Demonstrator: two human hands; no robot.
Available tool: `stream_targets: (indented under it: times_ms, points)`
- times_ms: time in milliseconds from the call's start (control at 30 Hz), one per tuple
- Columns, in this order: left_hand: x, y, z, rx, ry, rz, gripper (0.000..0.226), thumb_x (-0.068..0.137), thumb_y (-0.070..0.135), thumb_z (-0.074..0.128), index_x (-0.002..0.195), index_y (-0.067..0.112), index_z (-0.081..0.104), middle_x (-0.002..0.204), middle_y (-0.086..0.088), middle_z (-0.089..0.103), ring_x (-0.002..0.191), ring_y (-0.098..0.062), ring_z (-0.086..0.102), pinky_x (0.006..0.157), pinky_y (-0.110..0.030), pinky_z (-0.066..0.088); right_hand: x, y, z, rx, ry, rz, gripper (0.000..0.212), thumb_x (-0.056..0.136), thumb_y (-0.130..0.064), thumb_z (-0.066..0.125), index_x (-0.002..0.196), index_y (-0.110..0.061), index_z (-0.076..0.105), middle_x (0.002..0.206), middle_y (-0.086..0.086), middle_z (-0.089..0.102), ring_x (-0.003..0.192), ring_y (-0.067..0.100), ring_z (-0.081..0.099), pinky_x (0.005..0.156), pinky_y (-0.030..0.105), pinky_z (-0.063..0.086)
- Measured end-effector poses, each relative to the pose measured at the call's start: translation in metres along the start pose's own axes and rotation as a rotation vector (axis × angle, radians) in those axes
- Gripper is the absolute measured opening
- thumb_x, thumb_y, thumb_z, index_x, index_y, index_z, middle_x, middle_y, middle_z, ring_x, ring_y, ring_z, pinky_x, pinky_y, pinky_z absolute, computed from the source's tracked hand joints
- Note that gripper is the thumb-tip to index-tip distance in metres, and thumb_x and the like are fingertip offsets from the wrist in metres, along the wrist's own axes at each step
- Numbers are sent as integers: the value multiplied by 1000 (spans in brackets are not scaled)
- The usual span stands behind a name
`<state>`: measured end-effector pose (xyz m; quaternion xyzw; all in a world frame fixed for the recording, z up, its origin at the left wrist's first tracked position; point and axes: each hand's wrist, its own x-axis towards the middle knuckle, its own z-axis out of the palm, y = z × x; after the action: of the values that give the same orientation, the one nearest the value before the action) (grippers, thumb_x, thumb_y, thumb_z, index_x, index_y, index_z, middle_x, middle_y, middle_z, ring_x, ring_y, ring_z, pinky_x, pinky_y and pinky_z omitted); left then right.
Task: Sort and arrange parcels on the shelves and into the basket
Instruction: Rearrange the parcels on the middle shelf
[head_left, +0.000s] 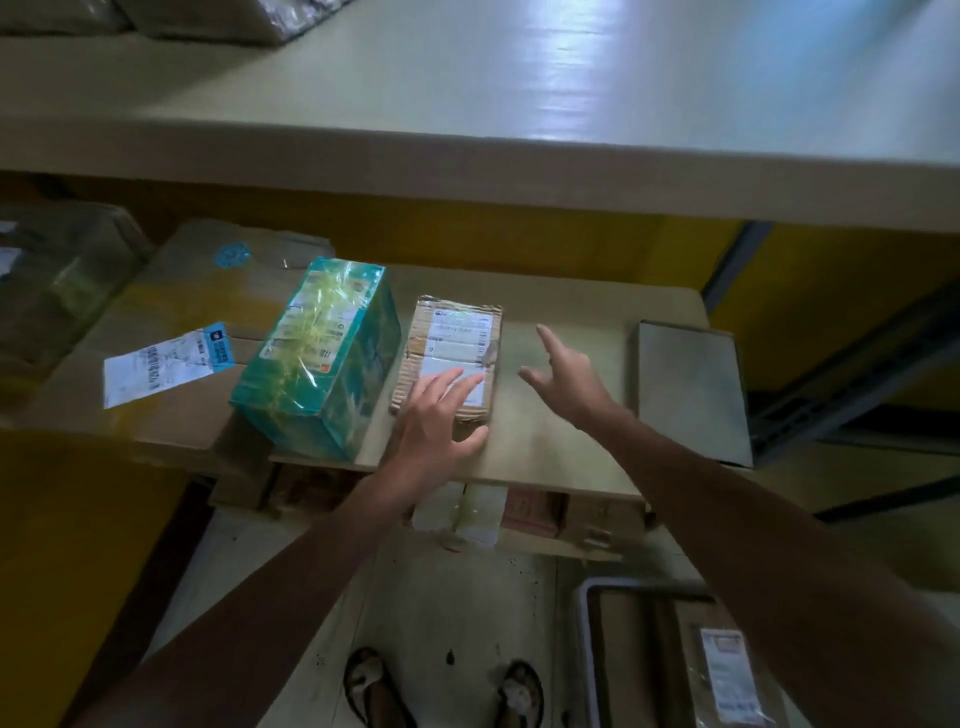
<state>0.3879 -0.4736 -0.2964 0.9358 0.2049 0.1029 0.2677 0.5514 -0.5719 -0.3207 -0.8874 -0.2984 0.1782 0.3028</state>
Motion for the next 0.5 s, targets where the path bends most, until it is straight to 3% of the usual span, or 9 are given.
stream_targets:
  times_ms: [67,167,300,400,500]
  points:
    - [5,18,14,-19,-25,47,58,77,21,69,131,11,50,138,-12,46,128,-27,38,107,-30,25,-7,27,-27,-114,67,-6,69,89,-30,60,147,-14,25,143,16,43,127,31,44,100,38,39]
    - [8,41,38,-54,-101,98,58,80,25,66,134,15,46,141,-8,43,129,-24,37,108,-32,25,-22,79,-61,-268,123,165,77,88,-45,57,148,-18,18,152,17,26,137,34,28,110,47,31]
    - [3,56,74,-87,-292,132,64,83,35,63,139,22,36,148,-1,34,134,-20,30,109,-29,19,-64,141,-74,-445,-95,371,97,76,-74,47,150,-26,5,157,18,4,144,37,5,115,52,13]
    - [0,60,95,-123,-386,75,67,83,36,63,141,22,33,150,-1,31,136,-17,26,110,-26,17,-82,153,-61,-553,-236,272,109,67,-82,48,148,-29,-2,156,18,-13,144,39,-9,114,56,8]
    - [-3,64,109,-145,-431,14,69,82,28,65,142,19,31,150,-2,31,137,-18,25,111,-28,20,-94,143,-37,-737,-236,79,100,79,-56,61,148,-31,-7,156,17,-14,143,41,-7,112,60,14]
